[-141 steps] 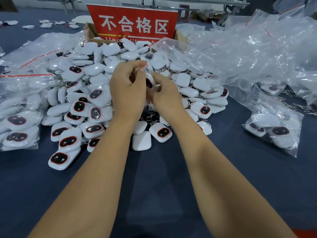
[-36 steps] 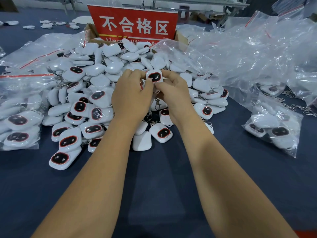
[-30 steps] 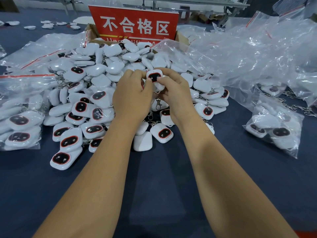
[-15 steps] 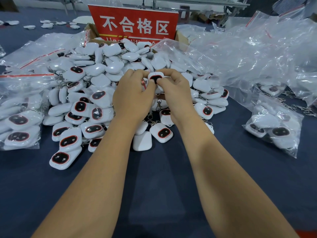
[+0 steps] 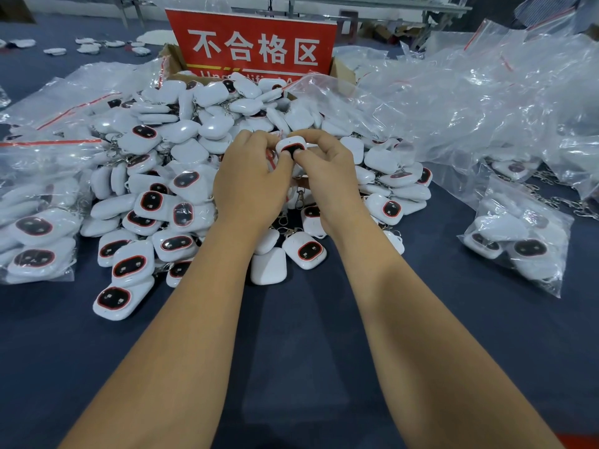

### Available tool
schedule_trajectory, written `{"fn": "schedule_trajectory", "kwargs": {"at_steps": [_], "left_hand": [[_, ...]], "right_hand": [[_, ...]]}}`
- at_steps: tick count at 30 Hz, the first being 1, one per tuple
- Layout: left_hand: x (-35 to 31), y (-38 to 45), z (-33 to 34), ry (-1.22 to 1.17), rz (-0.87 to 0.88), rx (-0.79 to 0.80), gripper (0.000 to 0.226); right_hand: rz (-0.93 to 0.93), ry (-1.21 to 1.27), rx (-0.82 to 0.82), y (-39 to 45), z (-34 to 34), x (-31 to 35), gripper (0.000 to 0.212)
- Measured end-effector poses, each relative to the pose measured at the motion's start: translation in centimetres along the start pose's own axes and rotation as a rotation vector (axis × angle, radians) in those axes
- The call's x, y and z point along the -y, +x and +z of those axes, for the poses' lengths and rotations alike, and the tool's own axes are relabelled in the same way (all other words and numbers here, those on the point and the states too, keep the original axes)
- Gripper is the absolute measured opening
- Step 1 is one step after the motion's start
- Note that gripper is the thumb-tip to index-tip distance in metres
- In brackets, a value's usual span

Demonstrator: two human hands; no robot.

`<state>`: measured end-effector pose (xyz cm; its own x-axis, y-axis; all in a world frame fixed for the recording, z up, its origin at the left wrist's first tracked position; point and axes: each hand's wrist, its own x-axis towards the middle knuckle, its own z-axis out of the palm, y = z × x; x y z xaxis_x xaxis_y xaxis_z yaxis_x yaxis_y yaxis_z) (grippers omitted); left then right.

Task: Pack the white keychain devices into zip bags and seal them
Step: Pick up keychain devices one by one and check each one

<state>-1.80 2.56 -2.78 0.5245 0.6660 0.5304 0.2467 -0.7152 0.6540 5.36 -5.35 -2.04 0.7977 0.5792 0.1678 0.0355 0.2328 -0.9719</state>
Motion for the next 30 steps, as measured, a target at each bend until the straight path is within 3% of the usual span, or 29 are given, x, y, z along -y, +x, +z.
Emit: {"fn": "schedule_trajectory", "kwargs": {"at_steps": [5,11,17,25,30], "left_hand": [[0.0,0.1,0.1,-0.011,0.005,0.013,0.009],[0.1,0.1,0.1,-0.044,0.032,-0.007,0.022],[-0.2,0.0,-0.2,-0.218,-0.051,-0.04,0.03],[-0.6,0.0,-0.4,-0.263,-0.095,-0.021,0.031],[-0.5,0.0,-0.4,-0.293,-0.099,-0.036,0.03]], "right_hand": [[0.001,-0.004,0.007,-0.2,0.1,0.2,0.028],[0.039,-0.039,-0.023,0.1,-0.3,0.2,0.024],[-0.145,-0.155,-0.051,0.0,-0.6,0.6,0.016],[-0.115,0.226,-0.142,0.4,-0.5,1.3,0.009],[-0.117,0.092,-0.111,-0.1,-0.1,0.7,0.023]]}}
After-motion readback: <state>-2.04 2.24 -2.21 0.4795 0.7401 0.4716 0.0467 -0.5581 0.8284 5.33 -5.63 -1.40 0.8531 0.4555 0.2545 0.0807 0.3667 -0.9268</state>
